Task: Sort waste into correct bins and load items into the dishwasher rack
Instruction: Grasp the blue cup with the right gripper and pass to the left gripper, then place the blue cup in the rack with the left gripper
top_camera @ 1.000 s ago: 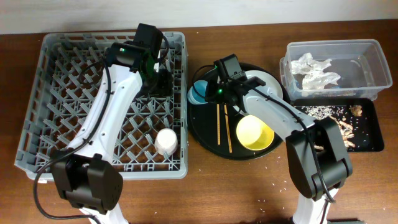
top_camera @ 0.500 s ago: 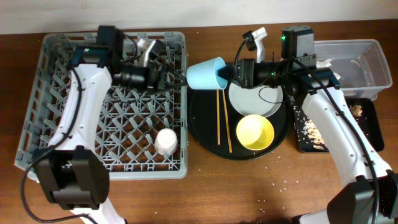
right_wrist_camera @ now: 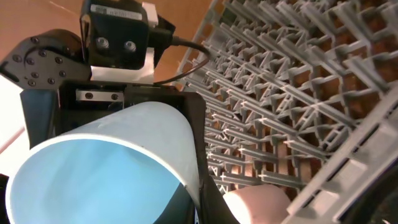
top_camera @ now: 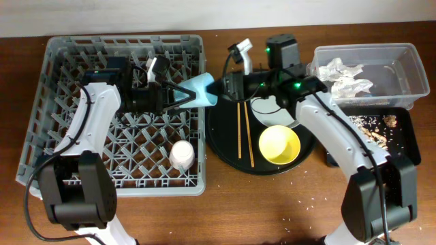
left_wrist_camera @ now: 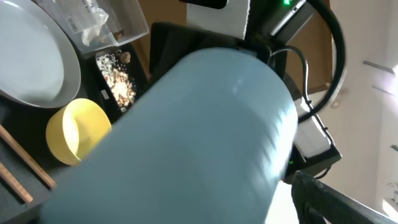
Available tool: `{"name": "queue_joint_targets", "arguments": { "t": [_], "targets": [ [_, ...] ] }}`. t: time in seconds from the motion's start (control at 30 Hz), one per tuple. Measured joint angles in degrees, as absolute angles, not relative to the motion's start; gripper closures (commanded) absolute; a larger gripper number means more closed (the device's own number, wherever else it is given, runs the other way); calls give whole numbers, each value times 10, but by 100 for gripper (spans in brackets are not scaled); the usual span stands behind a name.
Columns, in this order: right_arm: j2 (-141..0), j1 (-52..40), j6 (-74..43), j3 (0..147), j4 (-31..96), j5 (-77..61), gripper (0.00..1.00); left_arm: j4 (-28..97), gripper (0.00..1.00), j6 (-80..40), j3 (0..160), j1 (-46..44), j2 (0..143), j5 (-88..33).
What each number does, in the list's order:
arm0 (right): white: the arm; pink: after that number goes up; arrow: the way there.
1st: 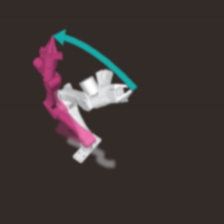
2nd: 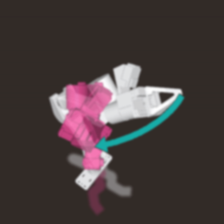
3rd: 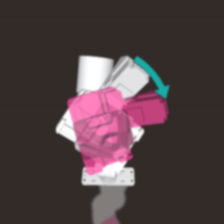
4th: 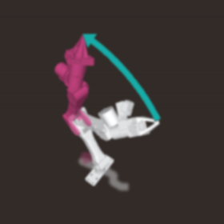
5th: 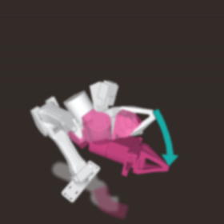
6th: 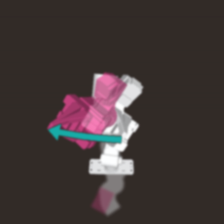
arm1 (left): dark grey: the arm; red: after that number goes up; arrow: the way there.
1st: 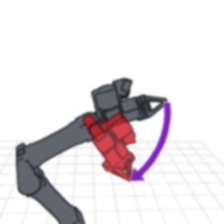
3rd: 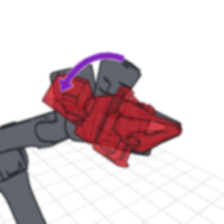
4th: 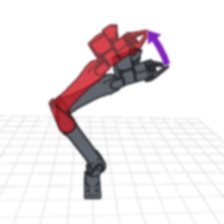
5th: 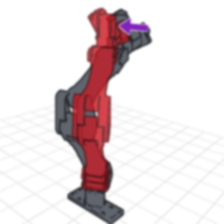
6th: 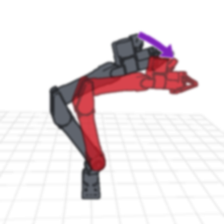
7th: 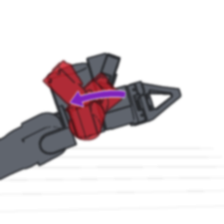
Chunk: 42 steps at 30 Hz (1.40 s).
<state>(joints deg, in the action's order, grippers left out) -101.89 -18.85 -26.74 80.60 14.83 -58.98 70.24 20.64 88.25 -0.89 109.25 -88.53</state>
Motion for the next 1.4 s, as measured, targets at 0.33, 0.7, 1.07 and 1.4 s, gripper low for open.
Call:
{"name": "queue_joint_targets", "arguments": {
  "t": [0.33,0.7,1.07,1.4],
  "targets": [
    [-1022,-212,-289,806,145,-566,96,702,23,213,882,-7,1093,-896],
    [-1022,-216,-298,806,149,-564,96,698,43,217,880,1,1093,-898],
    [-1023,-182,-285,806,180,-546,4,687,50,190,885,68,1093,-794],
    [-1008,-128,-177,806,399,-295,4,675,50,-22,1027,-108,1093,-134]
  ]
}}
